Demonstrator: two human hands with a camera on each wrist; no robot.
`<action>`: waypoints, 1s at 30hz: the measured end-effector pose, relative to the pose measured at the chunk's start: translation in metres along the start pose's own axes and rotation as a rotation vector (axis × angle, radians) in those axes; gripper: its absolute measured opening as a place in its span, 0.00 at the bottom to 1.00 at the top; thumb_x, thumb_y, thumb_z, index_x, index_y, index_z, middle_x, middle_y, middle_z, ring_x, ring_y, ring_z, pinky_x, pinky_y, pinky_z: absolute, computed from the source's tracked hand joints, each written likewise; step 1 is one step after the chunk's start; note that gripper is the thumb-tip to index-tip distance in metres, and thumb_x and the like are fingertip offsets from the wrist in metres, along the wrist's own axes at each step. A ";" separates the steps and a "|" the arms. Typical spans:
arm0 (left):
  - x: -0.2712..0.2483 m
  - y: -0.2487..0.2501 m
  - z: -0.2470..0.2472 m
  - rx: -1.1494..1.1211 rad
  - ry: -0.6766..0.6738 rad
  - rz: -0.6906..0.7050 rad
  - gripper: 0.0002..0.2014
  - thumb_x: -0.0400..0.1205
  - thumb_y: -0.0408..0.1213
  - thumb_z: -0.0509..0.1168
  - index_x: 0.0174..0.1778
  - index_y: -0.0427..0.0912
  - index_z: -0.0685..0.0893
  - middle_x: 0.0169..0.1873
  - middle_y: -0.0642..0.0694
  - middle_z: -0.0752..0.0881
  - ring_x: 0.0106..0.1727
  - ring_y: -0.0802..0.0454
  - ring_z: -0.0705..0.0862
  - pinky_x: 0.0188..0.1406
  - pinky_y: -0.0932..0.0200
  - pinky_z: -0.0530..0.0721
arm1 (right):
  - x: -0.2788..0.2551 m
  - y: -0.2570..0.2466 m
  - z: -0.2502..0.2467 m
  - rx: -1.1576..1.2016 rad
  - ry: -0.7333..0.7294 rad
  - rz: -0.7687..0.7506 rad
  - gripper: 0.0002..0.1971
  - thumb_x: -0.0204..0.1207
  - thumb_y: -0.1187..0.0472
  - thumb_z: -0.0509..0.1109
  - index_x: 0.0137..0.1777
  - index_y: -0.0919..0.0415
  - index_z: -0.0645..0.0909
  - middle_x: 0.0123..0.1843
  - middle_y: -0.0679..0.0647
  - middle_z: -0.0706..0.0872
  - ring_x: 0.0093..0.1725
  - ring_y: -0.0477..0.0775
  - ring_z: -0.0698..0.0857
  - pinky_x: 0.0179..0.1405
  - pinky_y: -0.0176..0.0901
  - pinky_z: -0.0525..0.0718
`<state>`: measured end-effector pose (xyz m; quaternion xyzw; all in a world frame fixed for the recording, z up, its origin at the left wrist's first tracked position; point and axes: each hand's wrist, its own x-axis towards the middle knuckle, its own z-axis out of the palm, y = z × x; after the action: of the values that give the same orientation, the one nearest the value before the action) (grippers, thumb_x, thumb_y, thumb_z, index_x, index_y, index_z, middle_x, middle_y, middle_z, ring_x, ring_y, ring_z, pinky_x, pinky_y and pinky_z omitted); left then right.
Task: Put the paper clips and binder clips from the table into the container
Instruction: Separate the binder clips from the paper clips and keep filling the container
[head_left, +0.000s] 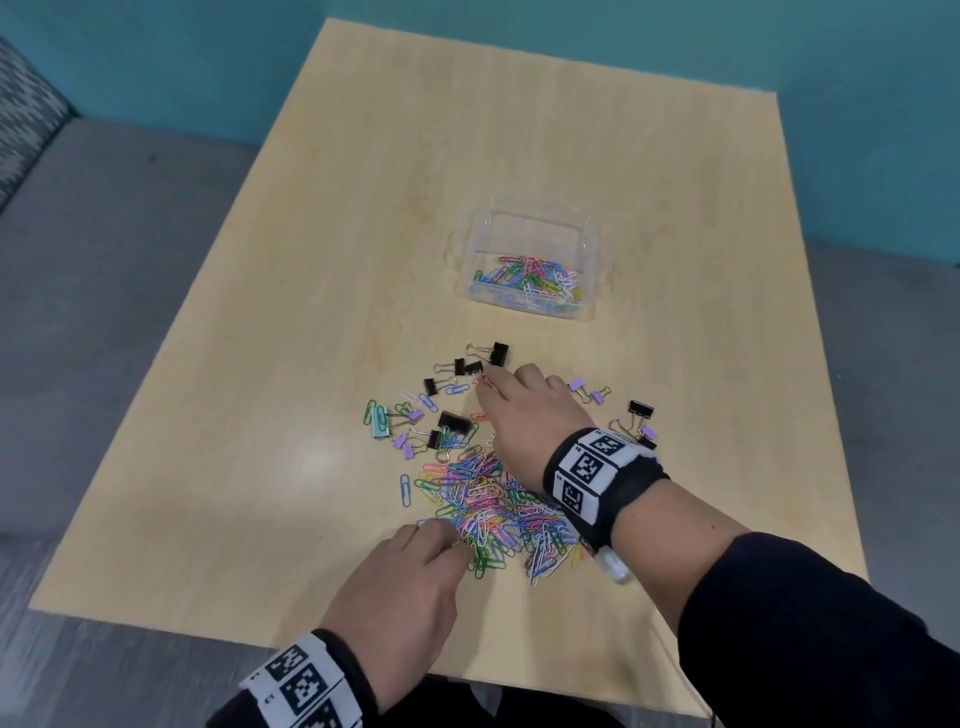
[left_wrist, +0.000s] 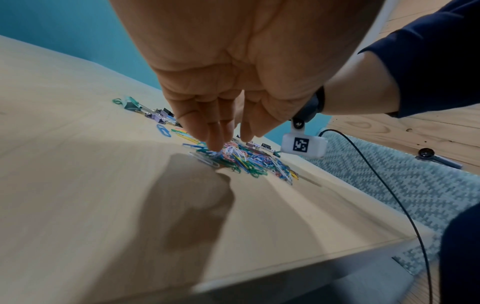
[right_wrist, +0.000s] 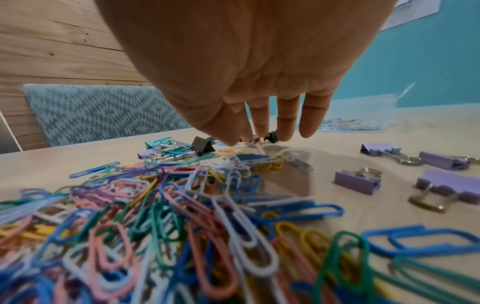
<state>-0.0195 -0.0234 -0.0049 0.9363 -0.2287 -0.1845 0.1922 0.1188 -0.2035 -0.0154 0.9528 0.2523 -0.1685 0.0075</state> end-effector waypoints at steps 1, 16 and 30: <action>0.002 0.000 -0.001 -0.004 0.007 -0.003 0.19 0.70 0.36 0.54 0.53 0.49 0.84 0.50 0.51 0.82 0.42 0.50 0.80 0.39 0.56 0.81 | -0.001 0.001 0.001 -0.003 0.006 -0.002 0.28 0.70 0.63 0.61 0.73 0.61 0.67 0.78 0.56 0.66 0.64 0.63 0.69 0.55 0.56 0.70; 0.155 -0.033 -0.071 0.353 0.047 -0.003 0.11 0.77 0.36 0.61 0.53 0.46 0.82 0.46 0.43 0.81 0.48 0.39 0.77 0.40 0.48 0.78 | -0.024 0.015 0.007 -0.050 -0.009 -0.060 0.23 0.70 0.61 0.66 0.67 0.62 0.77 0.75 0.54 0.71 0.57 0.63 0.73 0.50 0.57 0.75; 0.201 -0.038 -0.061 0.423 -0.140 0.100 0.07 0.74 0.39 0.63 0.47 0.48 0.81 0.45 0.47 0.79 0.49 0.43 0.74 0.38 0.54 0.68 | 0.018 0.039 0.006 0.131 0.105 0.063 0.09 0.76 0.61 0.64 0.54 0.56 0.81 0.50 0.58 0.79 0.50 0.64 0.74 0.40 0.52 0.71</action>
<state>0.1867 -0.0759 -0.0209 0.9283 -0.3210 -0.1872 -0.0157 0.1505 -0.2294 -0.0293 0.9663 0.2107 -0.1339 -0.0629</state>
